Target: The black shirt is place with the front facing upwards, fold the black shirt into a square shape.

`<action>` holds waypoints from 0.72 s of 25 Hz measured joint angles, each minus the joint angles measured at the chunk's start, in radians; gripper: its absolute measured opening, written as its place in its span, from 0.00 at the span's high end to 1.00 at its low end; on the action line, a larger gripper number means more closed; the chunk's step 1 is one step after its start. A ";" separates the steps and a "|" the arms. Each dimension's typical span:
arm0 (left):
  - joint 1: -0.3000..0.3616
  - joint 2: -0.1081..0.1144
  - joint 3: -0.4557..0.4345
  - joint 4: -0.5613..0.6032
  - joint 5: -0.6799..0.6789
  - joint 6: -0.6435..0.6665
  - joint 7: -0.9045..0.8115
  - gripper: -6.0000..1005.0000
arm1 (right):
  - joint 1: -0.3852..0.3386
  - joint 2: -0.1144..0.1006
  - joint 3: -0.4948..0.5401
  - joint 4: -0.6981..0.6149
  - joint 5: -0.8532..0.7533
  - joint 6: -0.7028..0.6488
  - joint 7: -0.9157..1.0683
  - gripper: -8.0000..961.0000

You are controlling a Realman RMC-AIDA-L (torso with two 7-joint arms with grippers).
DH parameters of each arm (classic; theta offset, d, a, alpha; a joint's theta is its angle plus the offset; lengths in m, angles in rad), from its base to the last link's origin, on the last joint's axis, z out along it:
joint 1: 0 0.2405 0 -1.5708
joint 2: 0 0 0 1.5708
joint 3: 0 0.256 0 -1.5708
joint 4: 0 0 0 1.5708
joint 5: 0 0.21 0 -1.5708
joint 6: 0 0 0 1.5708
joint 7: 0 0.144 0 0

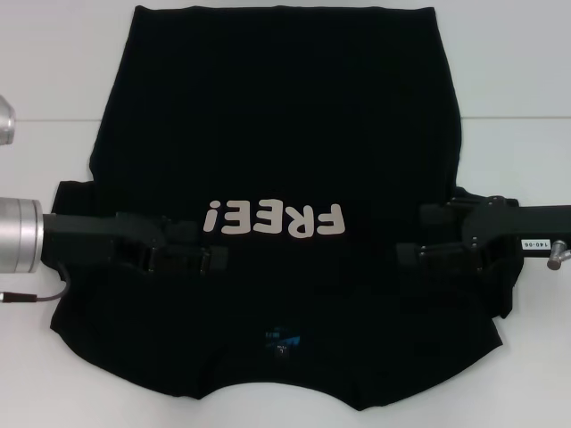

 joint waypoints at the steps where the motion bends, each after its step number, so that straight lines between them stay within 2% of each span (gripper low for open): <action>1: 0.000 0.000 0.001 0.000 0.000 0.000 -0.001 0.12 | 0.000 0.000 -0.001 0.000 0.000 0.000 0.000 0.02; 18: 0.000 0.000 0.006 0.000 0.000 0.001 -0.013 0.13 | 0.000 -0.001 -0.002 0.000 0.000 0.003 0.019 0.02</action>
